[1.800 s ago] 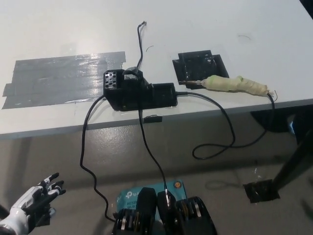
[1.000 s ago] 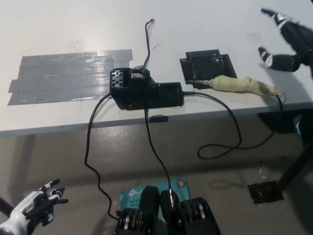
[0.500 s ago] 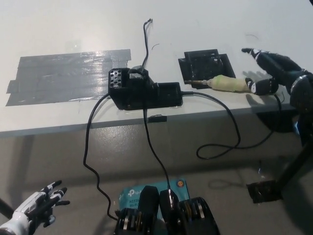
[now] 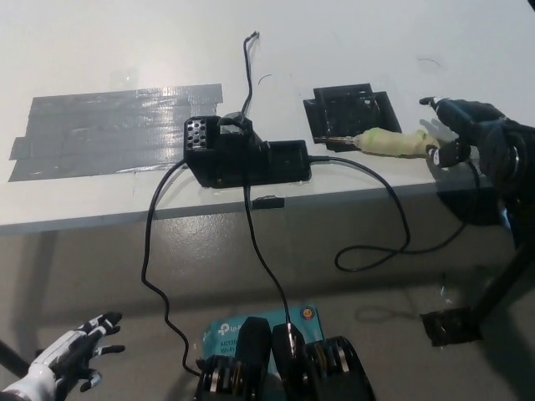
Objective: The robot uses its right hand to grab and lift the soldering gun kept on the middle of the table and puts it in its base
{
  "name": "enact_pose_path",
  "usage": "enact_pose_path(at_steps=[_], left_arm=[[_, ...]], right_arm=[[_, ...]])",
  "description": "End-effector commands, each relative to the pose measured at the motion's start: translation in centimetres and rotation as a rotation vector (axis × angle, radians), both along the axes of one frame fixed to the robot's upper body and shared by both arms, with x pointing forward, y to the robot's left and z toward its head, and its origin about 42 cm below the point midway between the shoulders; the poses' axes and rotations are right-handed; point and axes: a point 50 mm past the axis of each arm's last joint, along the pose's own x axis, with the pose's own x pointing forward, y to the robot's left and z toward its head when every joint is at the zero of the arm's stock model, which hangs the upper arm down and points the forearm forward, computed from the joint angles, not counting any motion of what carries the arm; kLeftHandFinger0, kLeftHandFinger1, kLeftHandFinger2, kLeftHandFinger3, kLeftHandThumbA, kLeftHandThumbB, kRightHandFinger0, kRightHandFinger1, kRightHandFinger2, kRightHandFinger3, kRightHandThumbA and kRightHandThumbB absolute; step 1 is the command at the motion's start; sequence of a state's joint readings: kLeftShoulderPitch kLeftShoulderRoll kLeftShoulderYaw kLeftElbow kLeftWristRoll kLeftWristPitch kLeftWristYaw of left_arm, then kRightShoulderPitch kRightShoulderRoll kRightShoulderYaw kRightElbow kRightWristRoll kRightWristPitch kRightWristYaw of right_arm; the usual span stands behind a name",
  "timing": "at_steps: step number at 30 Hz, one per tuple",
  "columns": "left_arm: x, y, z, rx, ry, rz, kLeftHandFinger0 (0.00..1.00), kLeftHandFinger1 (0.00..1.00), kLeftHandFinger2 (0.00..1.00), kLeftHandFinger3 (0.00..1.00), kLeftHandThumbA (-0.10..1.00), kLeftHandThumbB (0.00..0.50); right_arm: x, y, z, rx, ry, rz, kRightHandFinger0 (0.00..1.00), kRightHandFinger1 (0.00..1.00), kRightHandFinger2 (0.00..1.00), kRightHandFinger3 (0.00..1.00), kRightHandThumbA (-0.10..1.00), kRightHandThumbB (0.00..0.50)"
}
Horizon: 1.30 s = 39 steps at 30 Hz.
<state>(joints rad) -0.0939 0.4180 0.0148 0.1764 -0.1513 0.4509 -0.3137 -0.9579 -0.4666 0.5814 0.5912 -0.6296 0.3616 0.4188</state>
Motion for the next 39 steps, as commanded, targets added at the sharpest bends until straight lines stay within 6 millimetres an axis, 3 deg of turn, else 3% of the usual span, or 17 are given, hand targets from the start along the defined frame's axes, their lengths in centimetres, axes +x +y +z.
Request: enact_pose_path(at_steps=[1,8,11,18,25,29,30,35,39], left_arm=[[0.5,0.6,1.4,0.024,-0.035,-0.034,0.81,0.87,1.00,1.00,0.84,0.130],[0.7,0.4,1.5,0.037,-0.050,-0.057,0.80,0.86,1.00,1.00,1.00,0.140],[0.9,0.2,1.6,0.032,-0.052,-0.059,0.80,0.85,1.00,1.00,1.00,0.132],[1.0,0.0,1.6,0.036,-0.054,-0.058,0.86,0.89,1.00,1.00,1.00,0.209],[1.2,-0.6,1.9,0.049,-0.062,-0.073,0.85,0.88,1.00,1.00,1.00,0.212],[1.5,-1.1,2.0,0.037,-0.053,-0.069,0.85,0.87,1.00,1.00,1.00,0.200],[1.6,-1.2,2.0,0.034,-0.051,-0.073,0.85,0.89,1.00,1.00,1.00,0.184],[1.6,-1.8,1.9,0.024,-0.066,-0.086,0.86,0.88,0.99,1.00,1.00,0.193],[1.6,-1.9,2.0,0.008,-0.073,-0.083,0.82,0.87,0.98,1.00,1.00,0.194]], right_arm=[[1.0,1.4,3.7,-0.047,-0.105,0.064,1.00,1.00,1.00,1.00,0.43,0.360],[1.1,2.9,3.5,-0.065,-0.096,0.086,1.00,1.00,1.00,1.00,0.37,0.350],[1.0,2.9,2.2,-0.088,-0.079,0.095,1.00,1.00,1.00,1.00,0.40,0.352],[0.6,1.5,0.4,-0.109,-0.027,0.062,1.00,1.00,1.00,1.00,0.39,0.377],[0.7,-0.5,-0.4,-0.138,-0.008,-0.001,1.00,1.00,1.00,1.00,0.36,0.365],[0.7,-0.2,-0.4,-0.154,0.004,0.000,1.00,1.00,1.00,1.00,0.42,0.363],[0.7,0.4,-0.5,-0.165,0.013,0.012,1.00,1.00,1.00,1.00,0.48,0.389],[0.7,1.5,-1.1,-0.163,0.024,0.029,1.00,1.00,1.00,1.00,0.46,0.415],[1.1,1.8,-1.8,-0.123,0.033,0.053,1.00,1.00,1.00,1.00,0.43,0.348]])
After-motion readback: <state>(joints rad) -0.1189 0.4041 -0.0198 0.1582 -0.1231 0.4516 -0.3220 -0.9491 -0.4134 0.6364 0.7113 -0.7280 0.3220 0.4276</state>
